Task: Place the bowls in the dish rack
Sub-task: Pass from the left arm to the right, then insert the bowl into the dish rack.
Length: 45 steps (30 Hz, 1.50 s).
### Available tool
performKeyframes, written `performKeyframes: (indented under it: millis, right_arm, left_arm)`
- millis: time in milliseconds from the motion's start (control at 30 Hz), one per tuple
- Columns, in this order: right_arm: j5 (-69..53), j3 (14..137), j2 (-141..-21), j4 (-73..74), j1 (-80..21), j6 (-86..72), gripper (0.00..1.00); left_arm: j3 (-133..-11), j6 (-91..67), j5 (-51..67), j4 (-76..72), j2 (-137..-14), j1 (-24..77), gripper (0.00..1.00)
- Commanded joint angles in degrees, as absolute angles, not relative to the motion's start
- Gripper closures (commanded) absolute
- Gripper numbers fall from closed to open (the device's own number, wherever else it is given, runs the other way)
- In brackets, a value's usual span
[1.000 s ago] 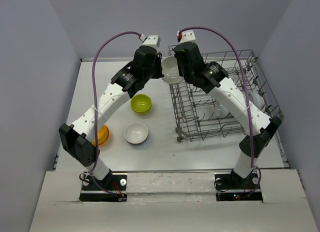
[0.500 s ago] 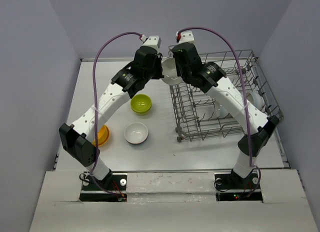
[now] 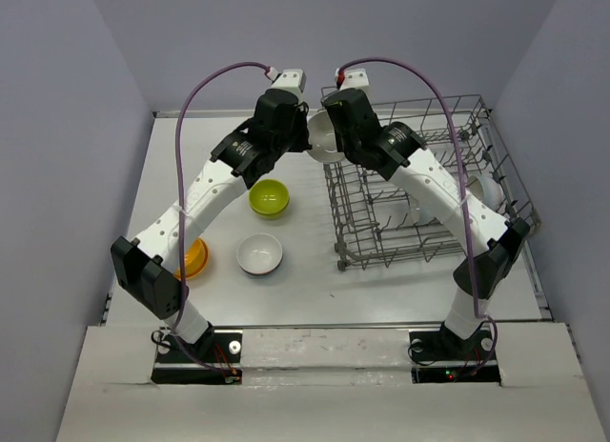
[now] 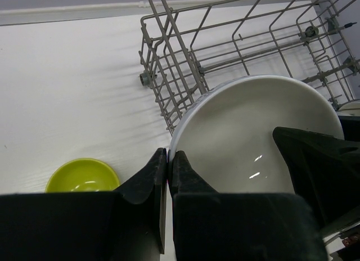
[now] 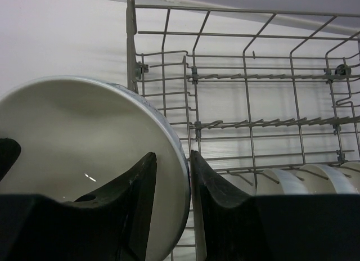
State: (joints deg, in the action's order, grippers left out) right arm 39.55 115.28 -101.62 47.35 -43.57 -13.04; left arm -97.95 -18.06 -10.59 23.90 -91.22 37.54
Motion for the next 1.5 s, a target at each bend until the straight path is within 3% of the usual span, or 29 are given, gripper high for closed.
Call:
performKeyframes:
  millis: [0,367,433,500,567,600,633,700,900,933,1133,1267,1333,1467]
  right_arm:
    - [41.13,114.00,-98.61,46.49,-43.15,-15.47,0.64]
    - [41.13,114.43,-98.26,46.49,-43.15,-16.44,0.75]
    - [41.22,115.22,-98.35,46.49,-43.15,-16.17,0.81]
    - [41.48,115.66,-98.35,46.49,-43.15,-16.35,0.98]
    - [41.84,115.84,-98.26,46.41,-43.15,-16.26,0.99]
    - [41.92,115.93,-98.17,46.23,-43.15,-15.91,0.99]
    - [42.53,116.28,-98.17,46.14,-43.15,-15.73,0.99]
    - [43.76,116.89,-98.17,46.14,-43.15,-14.94,0.99]
    - [50.00,119.97,-98.00,46.05,-43.15,-11.34,0.99]
    - [51.05,120.23,-98.09,46.05,-43.15,-10.82,0.99]
    - [59.49,120.41,-96.51,45.70,-43.15,-6.00,0.99]
    - [74.94,113.58,-93.79,40.37,-43.15,5.77,0.99]
    - [80.66,106.65,-91.68,32.04,-43.15,21.91,0.99]
    - [85.25,84.36,-84.75,-8.52,-43.15,54.51,0.99]
  left_arm:
    - [-97.65,-18.54,-10.55,18.46,-85.96,37.71,1.00]
    - [-96.68,-18.63,-10.37,18.28,-85.61,37.62,1.00]
    - [-96.68,-18.63,-10.20,18.11,-85.69,37.62,1.00]
    - [-96.59,-18.63,-9.93,18.11,-85.78,37.53,1.00]
    - [-96.68,-18.54,-9.49,18.02,-85.87,37.62,1.00]
    - [-96.68,-18.54,-9.41,17.84,-85.78,37.62,0.96]
    - [-96.59,-18.46,-9.06,17.75,-85.69,37.62,0.78]
    - [-96.68,-18.46,-8.70,17.32,-85.61,37.53,0.69]
    - [-97.56,-17.67,-8.09,16.79,-84.64,37.62,0.05]
    - [-97.65,-17.49,-8.09,16.61,-84.29,37.62,0.01]
    - [-96.42,-16.96,-11.06,16.61,-80.52,37.62,0.01]
    - [-91.07,-17.23,-14.67,16.00,-75.42,37.00,0.01]
    - [-88.96,-17.05,-15.73,15.47,-72.17,36.48,0.01]
    - [-85.18,-16.88,-15.91,15.56,-68.30,34.72,0.01]
